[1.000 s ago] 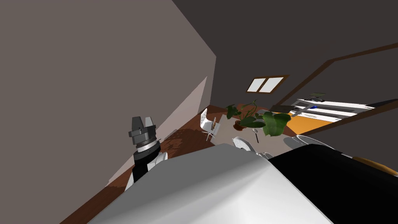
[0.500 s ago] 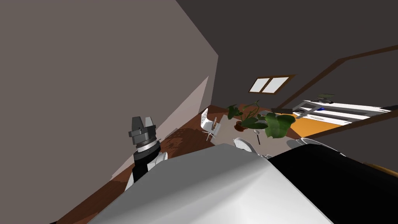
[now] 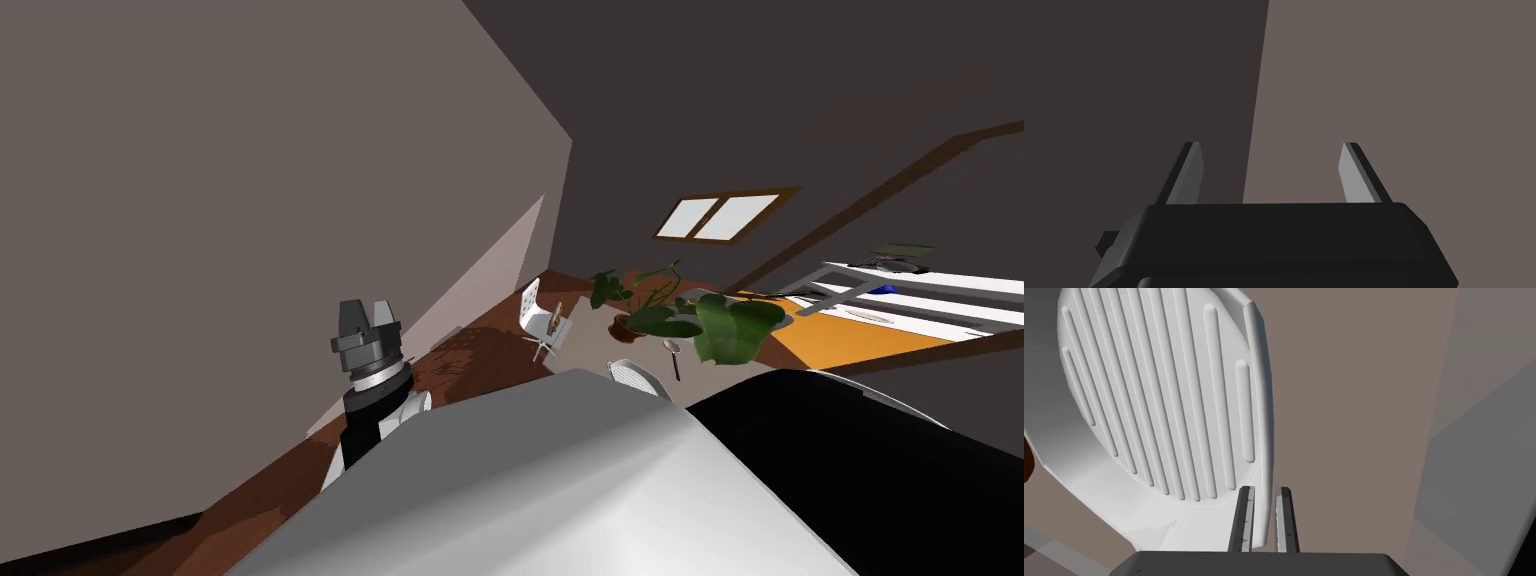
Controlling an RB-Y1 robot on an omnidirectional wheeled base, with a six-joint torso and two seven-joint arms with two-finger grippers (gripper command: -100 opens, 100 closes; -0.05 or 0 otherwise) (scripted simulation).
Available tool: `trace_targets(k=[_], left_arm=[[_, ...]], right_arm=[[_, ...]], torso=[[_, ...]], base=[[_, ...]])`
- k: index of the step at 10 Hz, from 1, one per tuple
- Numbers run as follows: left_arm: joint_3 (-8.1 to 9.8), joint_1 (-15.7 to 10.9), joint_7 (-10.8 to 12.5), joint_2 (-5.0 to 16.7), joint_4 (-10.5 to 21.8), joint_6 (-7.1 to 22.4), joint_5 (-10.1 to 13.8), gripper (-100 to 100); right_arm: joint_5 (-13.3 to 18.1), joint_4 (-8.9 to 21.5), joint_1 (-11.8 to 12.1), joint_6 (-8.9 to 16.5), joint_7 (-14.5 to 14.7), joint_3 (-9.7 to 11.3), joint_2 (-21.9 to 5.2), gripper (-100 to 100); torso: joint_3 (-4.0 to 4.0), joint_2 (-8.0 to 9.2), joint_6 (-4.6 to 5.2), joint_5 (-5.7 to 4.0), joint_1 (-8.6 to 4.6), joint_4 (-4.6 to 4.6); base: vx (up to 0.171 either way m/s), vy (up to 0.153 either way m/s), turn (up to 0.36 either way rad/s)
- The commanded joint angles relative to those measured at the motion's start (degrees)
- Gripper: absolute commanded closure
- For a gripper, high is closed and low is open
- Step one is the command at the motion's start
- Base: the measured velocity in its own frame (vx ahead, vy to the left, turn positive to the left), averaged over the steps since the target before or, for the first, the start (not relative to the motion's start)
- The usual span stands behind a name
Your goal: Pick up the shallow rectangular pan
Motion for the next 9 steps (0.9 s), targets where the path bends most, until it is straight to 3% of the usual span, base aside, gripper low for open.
trace_targets(k=[1, 4, 6, 8, 9], left_arm=[[0.00, 0.00, 0.00, 0.00, 0.00, 0.00, 0.00, 0], [0.00, 0.00, 0.00, 0.00, 0.00, 0.00, 0.00, 0], [0.00, 0.01, 0.00, 0.00, 0.00, 0.00, 0.00, 0], [0.00, 0.01, 0.00, 0.00, 0.00, 0.00, 0.00, 0], [0.01, 0.01, 0.00, 0.00, 0.00, 0.00, 0.00, 0]], right_arm=[[-1.57, -1.13, 1.99, 0.18, 0.45, -1.17, -0.52, 100], [-4.09, -3.14, 5.88, 0.26, 1.43, -3.96, -1.29, 100], [-4.93, -3.80, 7.18, 0.29, 1.76, -4.89, -1.55, 100], [-5.50, -4.67, 7.20, 0.92, 1.15, -3.64, -2.15, 100], [-5.46, -4.58, 7.20, 0.82, 1.24, -3.78, -2.08, 0]], torso=[[0.00, 0.00, 0.00, 0.00, 0.00, 0.00], [0.01, 0.00, 0.02, 0.10, 0.27, 0.01], [-0.01, -0.03, 0.06, 0.13, 0.24, 0.01], [-0.02, -0.05, 0.08, 0.18, 0.28, 0.00], [-0.04, -0.09, 0.08, 0.19, 0.27, -0.01]], base=[[-0.042, 0.018, 0.218], [-0.038, 0.037, 0.200], [-0.020, 0.019, 0.083], [-0.011, 0.008, 0.036], [0.000, 0.000, 0.000]])
